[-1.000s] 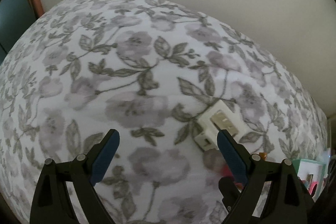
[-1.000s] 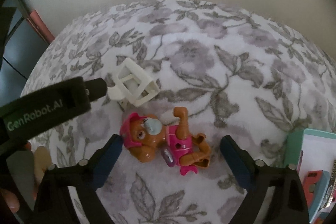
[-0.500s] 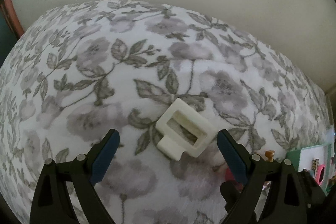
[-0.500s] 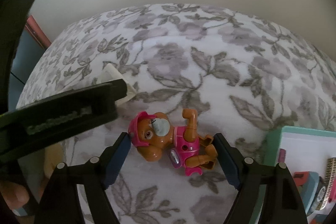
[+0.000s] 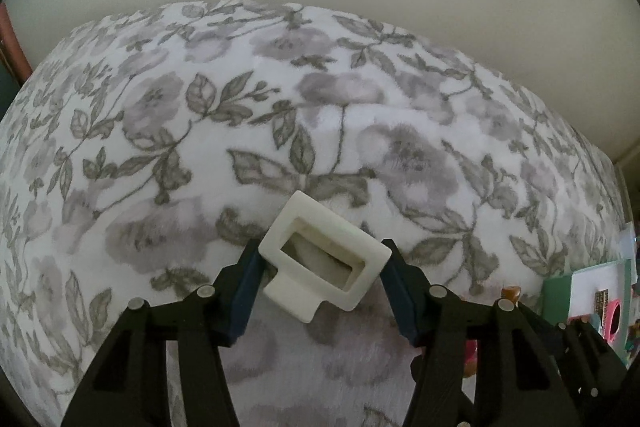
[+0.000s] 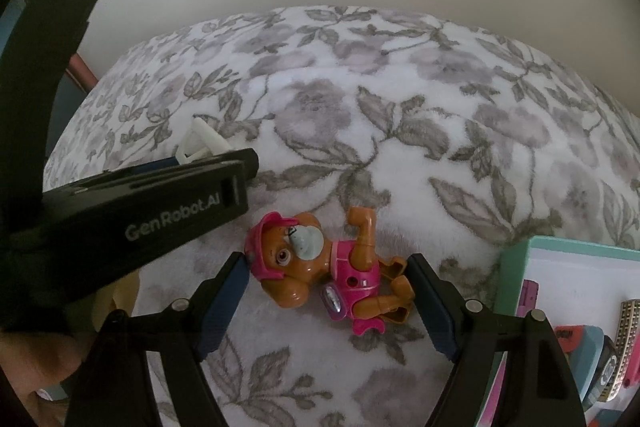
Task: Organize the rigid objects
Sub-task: 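Grasp the white plastic frame with the left tool while the right tool grasps the toy dog, then carry the white frame and toy dog figure with both tools over the tray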
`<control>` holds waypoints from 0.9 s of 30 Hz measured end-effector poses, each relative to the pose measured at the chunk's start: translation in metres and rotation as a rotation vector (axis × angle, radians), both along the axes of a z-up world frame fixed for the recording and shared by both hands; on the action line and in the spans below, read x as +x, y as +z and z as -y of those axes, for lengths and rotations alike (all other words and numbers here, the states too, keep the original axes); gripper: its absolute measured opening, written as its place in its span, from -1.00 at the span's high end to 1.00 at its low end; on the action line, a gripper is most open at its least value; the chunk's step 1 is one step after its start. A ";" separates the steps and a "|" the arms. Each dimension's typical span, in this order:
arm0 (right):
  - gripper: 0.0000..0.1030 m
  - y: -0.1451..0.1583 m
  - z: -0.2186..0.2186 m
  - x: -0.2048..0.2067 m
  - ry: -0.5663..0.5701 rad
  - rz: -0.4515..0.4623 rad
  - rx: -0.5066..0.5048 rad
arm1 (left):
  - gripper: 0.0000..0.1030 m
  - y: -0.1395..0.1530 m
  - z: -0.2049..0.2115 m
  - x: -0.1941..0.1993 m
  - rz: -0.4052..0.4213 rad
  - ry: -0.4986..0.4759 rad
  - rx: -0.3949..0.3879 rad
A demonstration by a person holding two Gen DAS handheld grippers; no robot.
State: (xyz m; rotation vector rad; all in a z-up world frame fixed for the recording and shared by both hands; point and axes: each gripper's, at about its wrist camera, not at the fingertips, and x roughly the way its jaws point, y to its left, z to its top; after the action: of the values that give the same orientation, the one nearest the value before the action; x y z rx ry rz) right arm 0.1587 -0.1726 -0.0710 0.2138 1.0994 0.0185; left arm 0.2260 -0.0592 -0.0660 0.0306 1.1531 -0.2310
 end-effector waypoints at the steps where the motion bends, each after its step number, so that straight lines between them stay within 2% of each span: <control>1: -0.59 0.000 0.000 -0.001 0.001 -0.002 0.002 | -0.16 0.001 -0.002 -0.002 -0.008 0.008 -0.005; 11: -0.59 0.015 -0.001 -0.033 -0.024 -0.022 0.093 | -0.16 0.024 -0.013 -0.043 -0.043 0.056 -0.004; 19: -0.59 0.054 0.002 -0.081 -0.062 -0.004 0.086 | -0.16 0.072 -0.016 -0.090 -0.015 0.082 -0.030; 27: -0.59 0.093 0.013 -0.136 -0.128 0.045 0.056 | -0.16 0.112 0.008 -0.146 0.031 0.036 -0.074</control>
State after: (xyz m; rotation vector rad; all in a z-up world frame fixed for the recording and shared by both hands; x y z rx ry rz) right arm 0.0228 -0.1858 0.0224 0.3320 1.0397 -0.0603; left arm 0.0797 -0.0671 0.0463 -0.0518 1.1128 -0.2403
